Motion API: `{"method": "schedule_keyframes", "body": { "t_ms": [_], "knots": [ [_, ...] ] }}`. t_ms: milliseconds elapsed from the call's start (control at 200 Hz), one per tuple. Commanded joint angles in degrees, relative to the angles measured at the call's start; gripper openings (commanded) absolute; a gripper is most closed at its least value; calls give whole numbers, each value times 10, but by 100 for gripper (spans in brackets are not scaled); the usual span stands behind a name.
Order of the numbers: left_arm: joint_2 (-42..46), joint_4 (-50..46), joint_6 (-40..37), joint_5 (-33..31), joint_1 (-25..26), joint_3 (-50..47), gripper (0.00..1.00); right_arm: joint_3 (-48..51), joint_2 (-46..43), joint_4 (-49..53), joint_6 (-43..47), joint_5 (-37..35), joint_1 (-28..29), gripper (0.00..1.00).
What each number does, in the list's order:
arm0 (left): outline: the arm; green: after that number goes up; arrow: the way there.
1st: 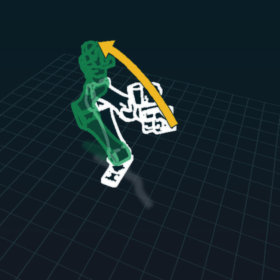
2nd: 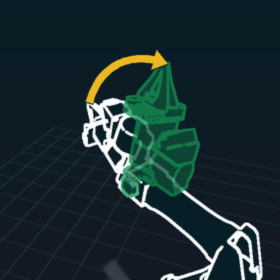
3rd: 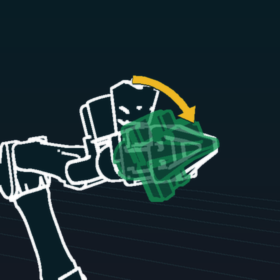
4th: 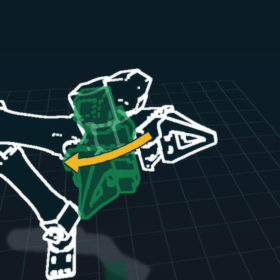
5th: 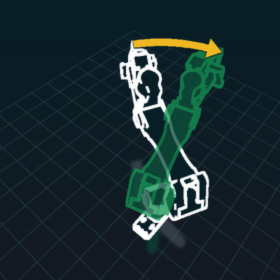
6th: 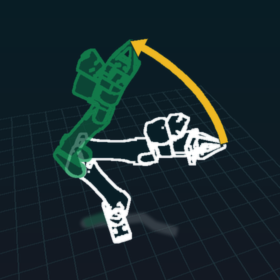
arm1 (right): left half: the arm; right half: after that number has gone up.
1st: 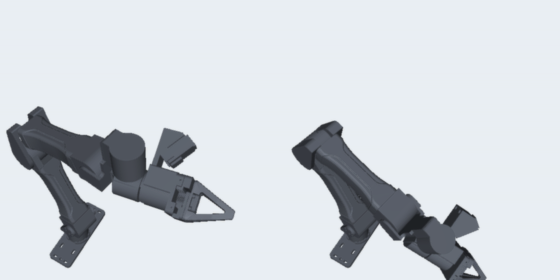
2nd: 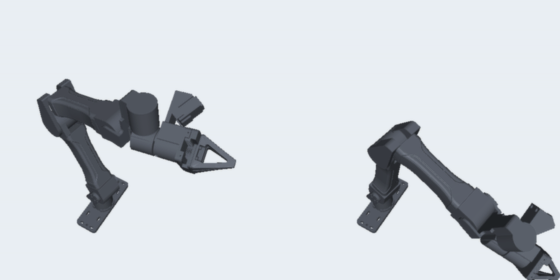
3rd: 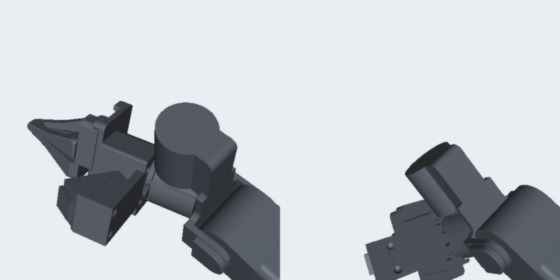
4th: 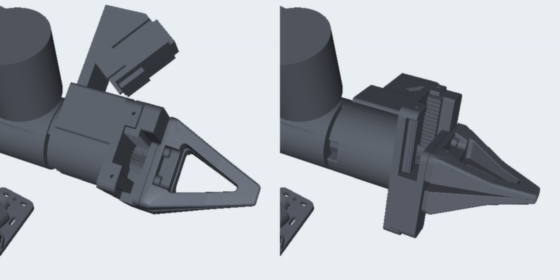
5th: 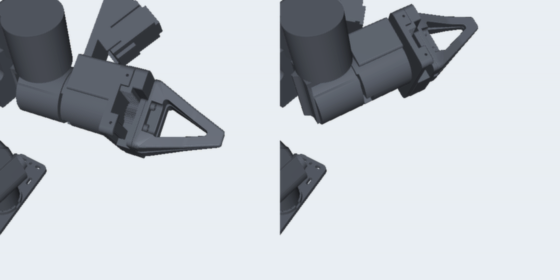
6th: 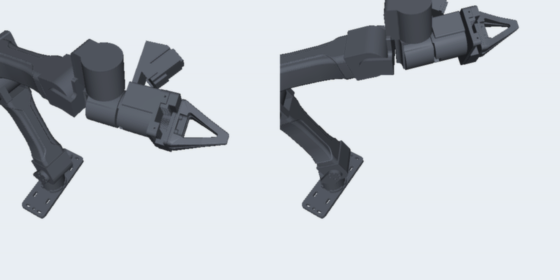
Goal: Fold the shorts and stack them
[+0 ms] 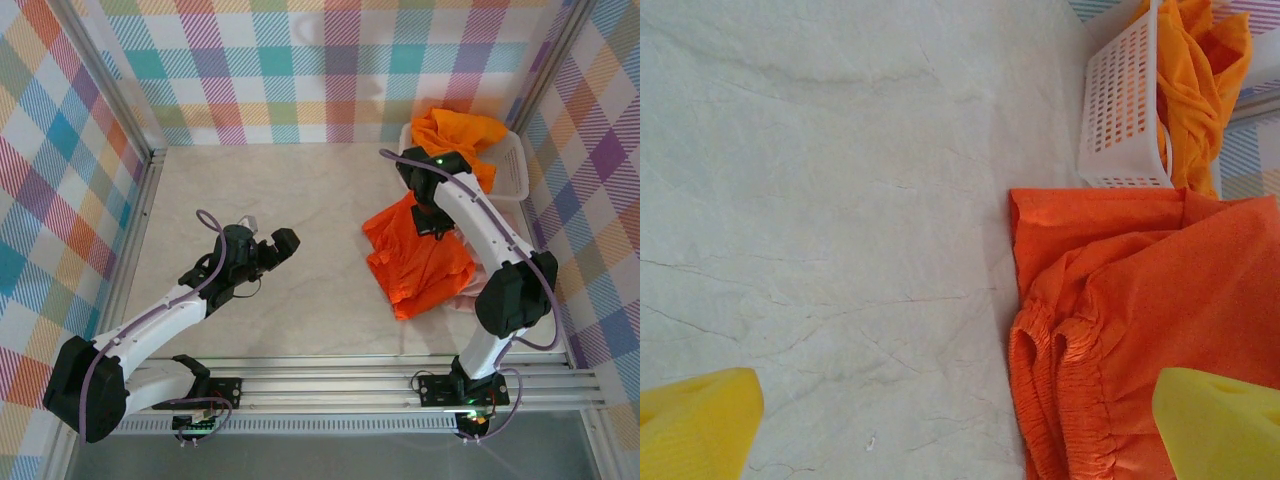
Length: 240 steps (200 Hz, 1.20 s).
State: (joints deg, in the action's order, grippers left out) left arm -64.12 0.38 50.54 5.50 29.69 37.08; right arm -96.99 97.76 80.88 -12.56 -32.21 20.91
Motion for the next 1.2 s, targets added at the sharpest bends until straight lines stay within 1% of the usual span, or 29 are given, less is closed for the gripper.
{"method": "schedule_keyframes", "body": {
  "t_ms": [0, 305, 460, 635, 750, 905, 930, 1005, 1040, 1085, 1110, 1145, 1195],
  "knots": [
    [-3, 21, 4, 9, -7, -3, 100, -27, -20, 28, 18, -33, -17, 0],
    [-19, 31, 8, 9, -7, -1, 100, -90, -33, 36, 41, -32, -59, 0],
    [-26, 31, 8, 10, -7, 3, 100, -114, -41, 36, 56, -32, -93, 0],
    [-37, 30, 7, 10, -7, 7, 100, -87, -57, 4, 84, -35, -152, 0],
    [-42, 32, 9, 6, -7, 5, 100, -50, -63, -46, 98, -33, -207, 0],
    [-43, 38, 10, 6, -7, 6, 100, 28, -56, -124, 116, -40, -258, 0],
    [-43, 38, 10, 4, -7, 6, 100, 43, -55, -136, 118, -44, -263, 5],
    [-42, 35, 7, 2, -7, 7, 100, 70, -49, -157, 113, -69, -274, 24],
    [-41, 33, 5, 2, -7, 10, 100, 71, -46, -158, 107, -79, -278, 31],
    [-40, 30, 3, 0, -7, 10, 100, 64, -42, -155, 97, -80, -281, 47],
    [-38, 27, 1, 0, -7, 10, 100, 57, -40, -154, 94, -79, -281, 59],
    [-35, 20, -2, -1, -7, 12, 100, 44, -38, -147, 83, -66, -281, 70],
    [-29, 10, -9, -2, -7, 14, 100, 12, -37, -138, 67, -7, -280, 75]
  ]
}}
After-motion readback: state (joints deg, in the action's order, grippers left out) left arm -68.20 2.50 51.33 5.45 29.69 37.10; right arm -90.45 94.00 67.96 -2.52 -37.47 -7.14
